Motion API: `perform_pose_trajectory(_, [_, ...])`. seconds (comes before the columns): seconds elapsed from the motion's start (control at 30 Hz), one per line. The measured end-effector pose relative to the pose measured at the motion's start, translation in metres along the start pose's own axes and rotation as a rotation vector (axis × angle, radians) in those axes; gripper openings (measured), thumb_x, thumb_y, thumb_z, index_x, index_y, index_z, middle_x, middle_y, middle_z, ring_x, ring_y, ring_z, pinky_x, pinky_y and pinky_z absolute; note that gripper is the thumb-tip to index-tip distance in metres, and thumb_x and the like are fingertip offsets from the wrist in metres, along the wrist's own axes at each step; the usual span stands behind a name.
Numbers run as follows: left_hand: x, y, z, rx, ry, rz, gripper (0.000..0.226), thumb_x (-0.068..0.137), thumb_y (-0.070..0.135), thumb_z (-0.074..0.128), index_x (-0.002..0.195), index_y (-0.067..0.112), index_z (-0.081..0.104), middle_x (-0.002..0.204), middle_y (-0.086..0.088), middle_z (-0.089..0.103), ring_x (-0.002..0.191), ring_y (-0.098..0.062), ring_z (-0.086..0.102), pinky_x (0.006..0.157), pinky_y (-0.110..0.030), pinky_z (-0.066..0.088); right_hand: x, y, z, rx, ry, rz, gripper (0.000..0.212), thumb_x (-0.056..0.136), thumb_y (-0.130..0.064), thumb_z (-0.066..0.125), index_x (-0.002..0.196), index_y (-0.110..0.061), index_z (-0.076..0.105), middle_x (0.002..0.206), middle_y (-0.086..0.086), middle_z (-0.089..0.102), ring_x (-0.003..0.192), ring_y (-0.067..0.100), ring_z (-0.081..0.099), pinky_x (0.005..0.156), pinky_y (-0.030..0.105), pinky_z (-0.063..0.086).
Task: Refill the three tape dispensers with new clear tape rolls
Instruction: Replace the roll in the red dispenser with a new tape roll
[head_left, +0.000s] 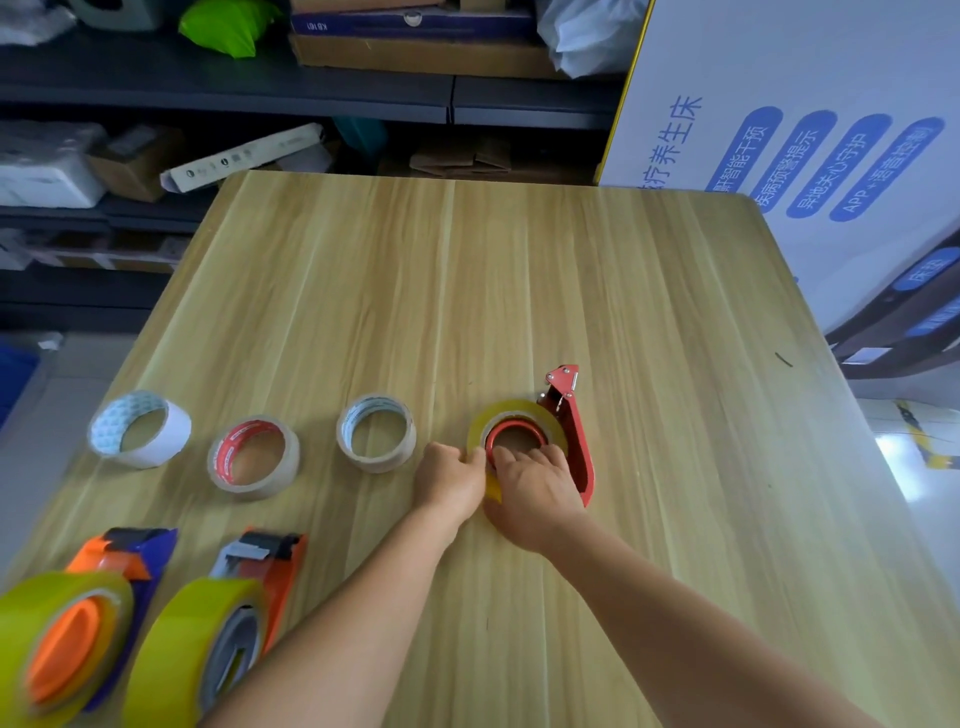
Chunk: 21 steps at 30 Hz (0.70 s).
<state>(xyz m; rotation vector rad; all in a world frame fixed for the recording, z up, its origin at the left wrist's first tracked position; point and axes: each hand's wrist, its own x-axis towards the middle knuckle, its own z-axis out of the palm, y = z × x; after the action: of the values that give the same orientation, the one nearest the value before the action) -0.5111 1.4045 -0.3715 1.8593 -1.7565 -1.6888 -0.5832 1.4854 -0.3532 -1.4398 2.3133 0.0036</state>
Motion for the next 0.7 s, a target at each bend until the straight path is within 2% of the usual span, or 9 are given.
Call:
perform_pose_trajectory(0.07, [-0.005, 0.003, -0.002, -0.042, -0.029, -0.006, 0.021, 0.089, 0.029, 0.05, 0.088, 0.009, 0.058, 0.094, -0.019, 0.069, 0.081, -0.031, 0.071, 0.08, -0.047, 0.059, 0.001, 0.002, 0.002, 0.045, 0.021, 0.009, 0.025, 0.088, -0.023, 0.05, 0.111, -0.013, 0.052, 0.108, 0.004, 0.063, 0.105, 0.026, 0.055, 0.106, 0.032, 0.027])
perform_pose_trajectory(0.13, [-0.01, 0.004, -0.004, -0.106, -0.061, -0.023, 0.024, 0.092, 0.029, 0.05, 0.107, 0.01, 0.055, 0.098, -0.013, 0.068, 0.079, -0.022, 0.069, 0.084, -0.043, 0.058, 0.001, 0.006, -0.001, 0.143, 0.079, 0.029, 0.021, 0.086, -0.015, 0.051, 0.106, -0.01, 0.054, 0.103, 0.005, 0.063, 0.1, 0.026, 0.055, 0.105, 0.031, 0.03])
perform_pose_trajectory(0.17, [-0.011, 0.005, -0.004, -0.143, -0.072, -0.021, 0.026, 0.093, 0.031, 0.051, 0.11, 0.011, 0.054, 0.1, -0.01, 0.067, 0.079, -0.018, 0.068, 0.087, -0.042, 0.056, 0.001, 0.008, -0.004, 0.219, 0.108, 0.049, 0.02, 0.085, -0.012, 0.051, 0.105, -0.009, 0.054, 0.1, 0.005, 0.063, 0.098, 0.026, 0.054, 0.1, 0.03, 0.033])
perform_pose_trajectory(0.27, [-0.018, 0.013, -0.004, -0.249, -0.173, 0.006, 0.021, 0.092, 0.035, 0.057, 0.096, 0.015, 0.063, 0.094, -0.006, 0.068, 0.079, -0.014, 0.065, 0.09, -0.037, 0.055, -0.003, 0.017, -0.016, 0.456, 0.159, 0.103, 0.022, 0.084, -0.009, 0.056, 0.106, -0.007, 0.056, 0.092, 0.006, 0.062, 0.091, 0.027, 0.056, 0.073, 0.028, 0.035])
perform_pose_trajectory(0.37, [-0.027, 0.026, -0.001, -0.368, -0.246, 0.059, 0.021, 0.09, 0.025, 0.064, 0.1, 0.008, 0.067, 0.085, -0.005, 0.067, 0.075, -0.013, 0.063, 0.081, -0.028, 0.054, -0.012, 0.03, -0.03, 0.609, 0.139, 0.131, 0.022, 0.084, -0.006, 0.055, 0.106, -0.011, 0.057, 0.085, 0.001, 0.06, 0.078, 0.024, 0.057, 0.061, 0.029, 0.037])
perform_pose_trajectory(0.43, [-0.033, 0.032, 0.003, -0.349, -0.246, 0.101, 0.018, 0.086, 0.023, 0.069, 0.098, 0.009, 0.066, 0.081, -0.005, 0.068, 0.07, -0.013, 0.062, 0.077, -0.027, 0.054, -0.02, 0.039, -0.038, 0.734, 0.116, 0.175, 0.022, 0.082, -0.005, 0.054, 0.102, -0.014, 0.059, 0.082, 0.003, 0.061, 0.074, 0.023, 0.058, 0.061, 0.029, 0.044])
perform_pose_trajectory(0.5, [-0.041, 0.035, 0.011, -0.252, -0.237, 0.158, 0.013, 0.082, 0.025, 0.073, 0.087, 0.015, 0.066, 0.081, -0.005, 0.07, 0.07, -0.015, 0.065, 0.075, -0.028, 0.055, -0.026, 0.046, -0.04, 0.933, 0.104, 0.239, 0.022, 0.078, -0.013, 0.059, 0.098, -0.019, 0.062, 0.087, 0.007, 0.067, 0.079, 0.027, 0.065, 0.07, 0.039, 0.055])
perform_pose_trajectory(0.6, [-0.049, 0.037, 0.024, -0.082, -0.207, 0.235, 0.015, 0.08, 0.029, 0.074, 0.071, 0.021, 0.065, 0.073, -0.003, 0.07, 0.07, -0.018, 0.066, 0.077, -0.033, 0.057, -0.036, 0.056, -0.039, 1.096, 0.098, 0.313, 0.024, 0.07, -0.023, 0.065, 0.094, -0.023, 0.065, 0.088, 0.006, 0.072, 0.082, 0.025, 0.068, 0.08, 0.05, 0.055])
perform_pose_trajectory(0.7, [-0.057, 0.039, 0.034, 0.031, -0.245, 0.293, 0.014, 0.081, 0.032, 0.071, 0.074, 0.02, 0.068, 0.075, -0.003, 0.073, 0.072, -0.018, 0.068, 0.081, -0.039, 0.058, -0.047, 0.067, -0.038, 1.19, 0.08, 0.334, 0.028, 0.074, -0.012, 0.063, 0.101, -0.018, 0.065, 0.084, 0.006, 0.07, 0.08, 0.023, 0.064, 0.078, 0.045, 0.053])
